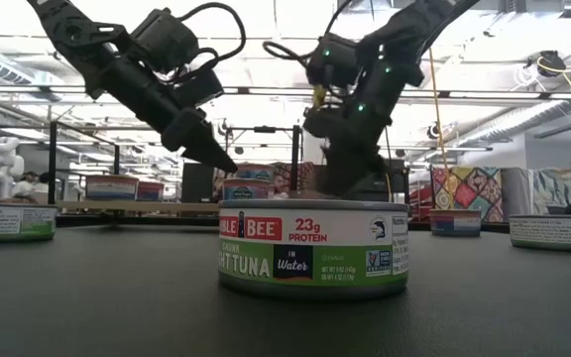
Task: Stack canned seafood by type on shelf
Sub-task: Stack the blue-pink tuna can on top of the other blue-pink tuna cans on the shelf
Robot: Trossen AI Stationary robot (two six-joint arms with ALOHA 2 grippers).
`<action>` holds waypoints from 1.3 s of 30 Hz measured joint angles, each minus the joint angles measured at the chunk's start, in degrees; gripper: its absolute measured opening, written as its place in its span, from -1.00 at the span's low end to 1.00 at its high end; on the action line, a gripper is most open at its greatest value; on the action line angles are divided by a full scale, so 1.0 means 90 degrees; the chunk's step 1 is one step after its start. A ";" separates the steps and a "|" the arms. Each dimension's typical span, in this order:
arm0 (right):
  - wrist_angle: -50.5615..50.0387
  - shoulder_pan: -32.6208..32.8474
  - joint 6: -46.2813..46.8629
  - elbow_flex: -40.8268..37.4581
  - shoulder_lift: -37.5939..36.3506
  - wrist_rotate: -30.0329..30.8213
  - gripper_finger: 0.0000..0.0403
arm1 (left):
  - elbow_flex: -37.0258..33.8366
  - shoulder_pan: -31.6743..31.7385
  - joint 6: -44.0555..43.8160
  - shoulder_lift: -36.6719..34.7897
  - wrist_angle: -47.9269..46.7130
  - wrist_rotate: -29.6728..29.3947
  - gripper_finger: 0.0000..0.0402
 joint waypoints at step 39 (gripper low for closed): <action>-0.0590 0.3347 -0.2862 0.0019 -0.1300 0.1204 -0.63 | -0.0055 -0.1282 0.0381 -0.2490 -0.0430 -0.0677 -0.39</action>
